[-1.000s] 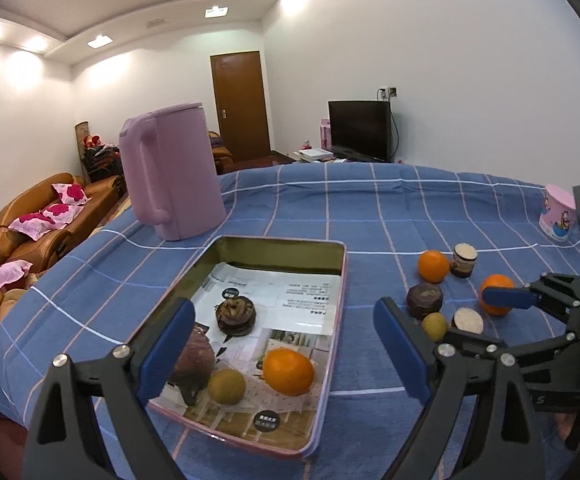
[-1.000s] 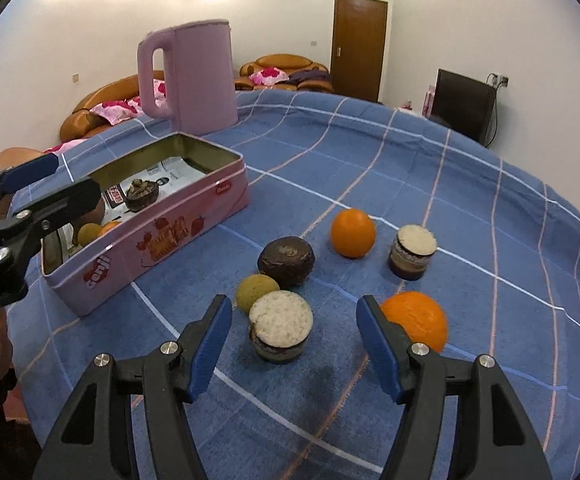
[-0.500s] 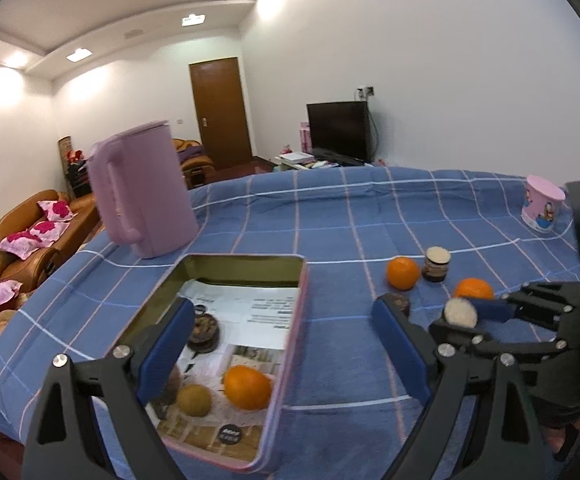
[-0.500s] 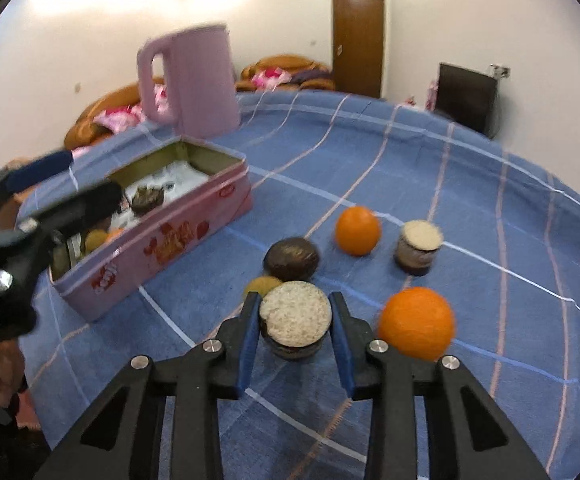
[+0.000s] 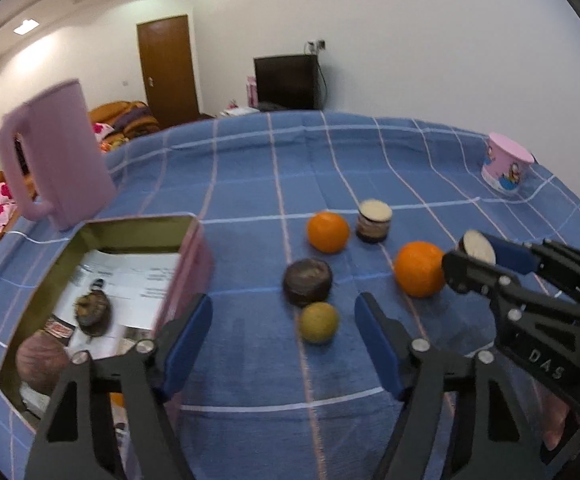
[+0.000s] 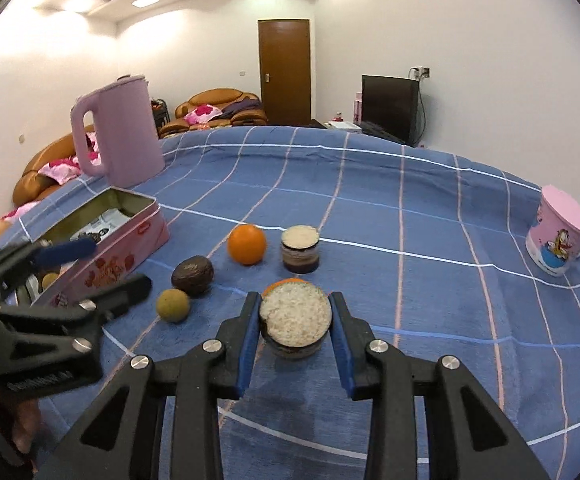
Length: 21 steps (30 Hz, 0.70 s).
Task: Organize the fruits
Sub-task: 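Close the left tool on the small green-yellow fruit while the right tool holds the cake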
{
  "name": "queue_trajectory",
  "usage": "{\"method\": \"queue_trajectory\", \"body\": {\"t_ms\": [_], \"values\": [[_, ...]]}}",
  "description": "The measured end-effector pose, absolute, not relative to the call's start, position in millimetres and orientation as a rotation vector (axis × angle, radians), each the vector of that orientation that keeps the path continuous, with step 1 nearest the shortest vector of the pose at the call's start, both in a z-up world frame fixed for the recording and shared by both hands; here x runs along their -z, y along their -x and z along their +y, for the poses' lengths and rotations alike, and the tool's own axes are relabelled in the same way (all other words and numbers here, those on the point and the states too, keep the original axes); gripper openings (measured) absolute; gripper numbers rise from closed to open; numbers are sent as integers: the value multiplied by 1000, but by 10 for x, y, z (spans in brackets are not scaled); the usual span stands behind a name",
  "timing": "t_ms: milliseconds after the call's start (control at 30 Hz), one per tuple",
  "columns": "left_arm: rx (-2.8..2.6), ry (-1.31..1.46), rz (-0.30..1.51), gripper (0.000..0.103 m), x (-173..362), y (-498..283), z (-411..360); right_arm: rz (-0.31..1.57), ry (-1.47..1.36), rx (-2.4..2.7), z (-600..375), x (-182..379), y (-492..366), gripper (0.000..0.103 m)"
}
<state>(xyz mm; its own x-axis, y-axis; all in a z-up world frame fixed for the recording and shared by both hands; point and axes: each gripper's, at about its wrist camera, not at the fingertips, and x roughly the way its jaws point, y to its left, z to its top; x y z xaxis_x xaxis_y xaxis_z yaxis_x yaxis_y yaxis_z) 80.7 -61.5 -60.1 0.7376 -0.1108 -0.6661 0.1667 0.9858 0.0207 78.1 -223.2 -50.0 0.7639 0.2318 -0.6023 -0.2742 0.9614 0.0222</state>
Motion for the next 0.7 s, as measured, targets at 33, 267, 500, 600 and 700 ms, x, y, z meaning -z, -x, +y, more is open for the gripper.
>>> {"method": "queue_trajectory", "body": {"t_ms": [33, 267, 500, 600, 700], "values": [[164, -76, 738, 68, 618, -826, -626, 644, 67, -274, -2239, 500, -776, 35], [211, -65, 810, 52, 719, -931, -705, 642, 76, -272, -2233, 503, -767, 36], [229, -63, 887, 41, 855, -1067, -747, 662, 88, -278, -2202, 527, -802, 36], [227, -40, 893, 30, 873, -1092, -716, 662, 91, -281, -2197, 528, -799, 36], [228, -46, 881, 27, 869, -1070, -733, 654, 87, -294, -2200, 520, -785, 36]]}}
